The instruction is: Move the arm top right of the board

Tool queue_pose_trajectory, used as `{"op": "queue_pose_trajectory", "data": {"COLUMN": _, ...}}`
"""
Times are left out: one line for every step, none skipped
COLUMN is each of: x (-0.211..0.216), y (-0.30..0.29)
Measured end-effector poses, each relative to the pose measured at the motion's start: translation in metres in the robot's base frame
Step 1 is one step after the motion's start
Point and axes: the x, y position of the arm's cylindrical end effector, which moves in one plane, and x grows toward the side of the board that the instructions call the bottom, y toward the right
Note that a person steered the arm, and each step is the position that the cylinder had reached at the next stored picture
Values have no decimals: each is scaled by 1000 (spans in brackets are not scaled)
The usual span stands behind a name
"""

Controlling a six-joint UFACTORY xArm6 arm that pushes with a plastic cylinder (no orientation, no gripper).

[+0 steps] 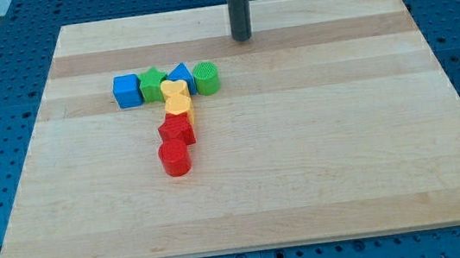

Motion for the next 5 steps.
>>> {"op": "queue_pose_trajectory", "data": {"x": -4, "y": -4}}
{"op": "queue_pose_trajectory", "data": {"x": -4, "y": -4}}
{"op": "queue_pose_trajectory", "data": {"x": -4, "y": 7}}
{"op": "queue_pose_trajectory", "data": {"x": -8, "y": 43}}
{"op": "queue_pose_trajectory", "data": {"x": -24, "y": 123}}
